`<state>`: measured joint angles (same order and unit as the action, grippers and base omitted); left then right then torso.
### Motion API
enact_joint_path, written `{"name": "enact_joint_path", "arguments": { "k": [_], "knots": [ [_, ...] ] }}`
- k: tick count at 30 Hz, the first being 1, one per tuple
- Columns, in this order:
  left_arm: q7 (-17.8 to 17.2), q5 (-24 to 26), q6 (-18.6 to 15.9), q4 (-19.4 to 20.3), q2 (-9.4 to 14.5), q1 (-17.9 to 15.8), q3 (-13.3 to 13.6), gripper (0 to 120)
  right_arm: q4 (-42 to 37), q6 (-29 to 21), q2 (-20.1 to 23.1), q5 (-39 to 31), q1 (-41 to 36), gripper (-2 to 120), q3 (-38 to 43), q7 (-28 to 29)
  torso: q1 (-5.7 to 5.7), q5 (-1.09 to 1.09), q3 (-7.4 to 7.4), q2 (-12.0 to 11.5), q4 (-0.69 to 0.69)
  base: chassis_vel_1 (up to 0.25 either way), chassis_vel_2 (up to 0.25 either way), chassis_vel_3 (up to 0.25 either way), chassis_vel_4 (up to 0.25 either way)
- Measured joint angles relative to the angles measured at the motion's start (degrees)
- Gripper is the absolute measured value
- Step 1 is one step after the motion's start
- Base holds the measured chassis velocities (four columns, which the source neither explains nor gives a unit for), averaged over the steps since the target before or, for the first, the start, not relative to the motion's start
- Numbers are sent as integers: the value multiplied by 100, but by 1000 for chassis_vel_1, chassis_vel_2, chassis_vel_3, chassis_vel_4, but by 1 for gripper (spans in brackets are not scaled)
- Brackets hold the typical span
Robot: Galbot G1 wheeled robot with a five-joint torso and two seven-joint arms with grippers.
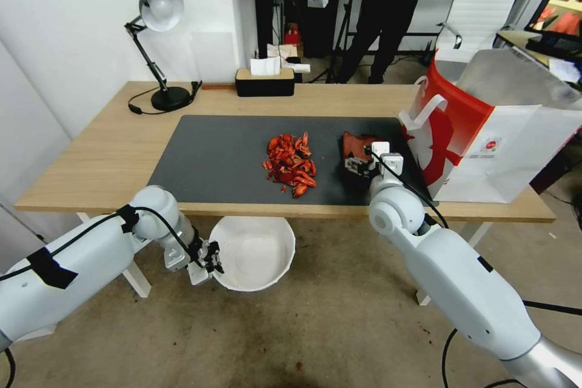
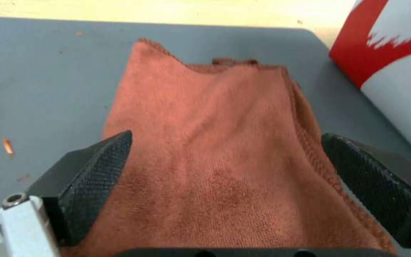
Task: Sweep shrimp from table into container with towel, then put container into takeout bag.
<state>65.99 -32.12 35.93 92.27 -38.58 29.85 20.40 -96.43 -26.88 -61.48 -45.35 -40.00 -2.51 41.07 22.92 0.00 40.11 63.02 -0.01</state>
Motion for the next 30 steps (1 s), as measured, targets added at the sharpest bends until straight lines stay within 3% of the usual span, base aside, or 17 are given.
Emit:
{"name": "enact_joint_path", "arguments": {
  "k": [12, 13, 14, 30],
  "knots": [
    [-15, 12, 10, -3, 21, 10, -5, 0, 213, -7, -123, -207, 53, 94, 19, -37, -1, 0, 0, 0, 1, 0, 0, 0, 0],
    [-27, 15, 18, -3, 31, 16, -12, 0, 216, -12, -147, -262, 23, 82, 30, -40, 0, 0, 0, 0, 1, 0, 0, 0, 0],
    [-34, 16, 27, -4, 33, 34, -21, 0, 213, -13, -154, -277, 6, 77, 42, -40, -1, -1, -1, 0, 1, 0, 0, 0, 0],
    [-111, 15, 159, -70, 43, 115, -112, 0, 147, -15, -86, -402, -77, 20, 101, -135, -1, 0, -1, 1, 0, 0, 0, 0, 0]
  ]
}}
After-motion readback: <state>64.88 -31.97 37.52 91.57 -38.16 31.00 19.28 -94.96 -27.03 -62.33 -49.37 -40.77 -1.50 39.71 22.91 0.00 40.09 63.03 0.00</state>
